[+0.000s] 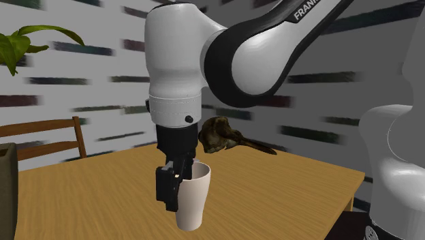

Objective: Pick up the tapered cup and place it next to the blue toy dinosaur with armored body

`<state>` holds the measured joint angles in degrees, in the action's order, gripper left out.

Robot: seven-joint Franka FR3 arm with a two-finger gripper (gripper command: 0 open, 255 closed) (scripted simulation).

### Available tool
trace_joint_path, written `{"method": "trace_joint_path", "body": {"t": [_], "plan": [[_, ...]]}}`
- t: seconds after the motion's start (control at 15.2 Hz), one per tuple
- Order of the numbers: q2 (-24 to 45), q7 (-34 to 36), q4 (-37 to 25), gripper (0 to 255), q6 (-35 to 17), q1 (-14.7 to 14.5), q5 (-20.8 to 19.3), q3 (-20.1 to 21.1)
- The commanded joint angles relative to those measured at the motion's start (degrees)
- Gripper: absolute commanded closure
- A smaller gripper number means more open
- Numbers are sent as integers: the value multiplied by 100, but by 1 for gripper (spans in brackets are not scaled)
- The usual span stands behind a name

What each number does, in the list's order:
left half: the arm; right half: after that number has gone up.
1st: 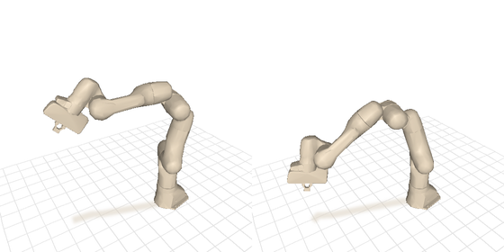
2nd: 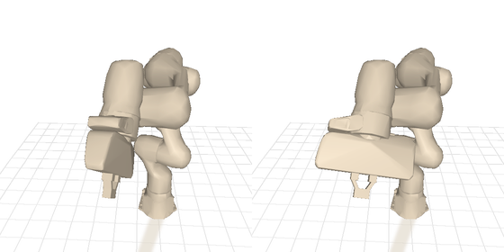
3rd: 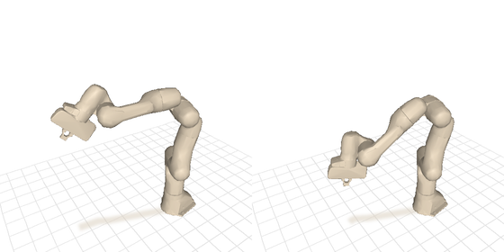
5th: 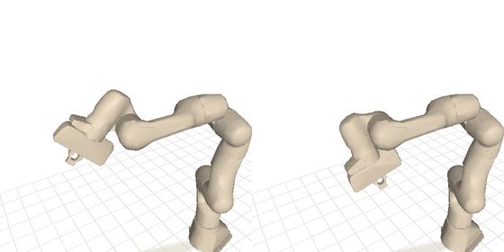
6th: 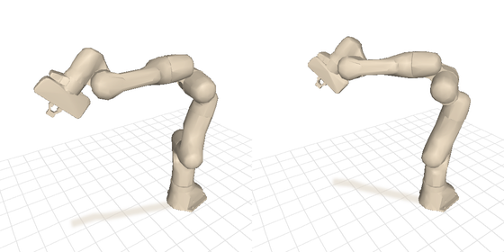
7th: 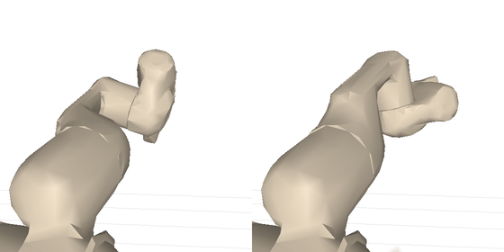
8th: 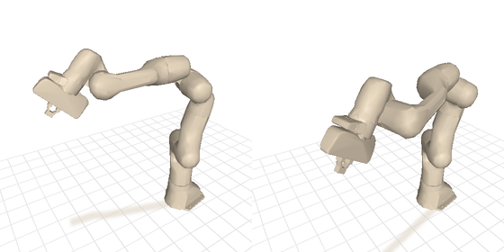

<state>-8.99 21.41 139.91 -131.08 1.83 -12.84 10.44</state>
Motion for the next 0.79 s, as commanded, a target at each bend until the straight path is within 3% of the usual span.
{"method": "trace_joint_path", "body": {"t": [0.0,0.33,0.4,0.73], "plan": [[25,11,5,0,-32,3,-12,1],[25,11,4,0,-31,3,-12,1],[25,11,4,255,-31,3,-12,1],[25,11,5,255,-31,3,-12,1]]}}
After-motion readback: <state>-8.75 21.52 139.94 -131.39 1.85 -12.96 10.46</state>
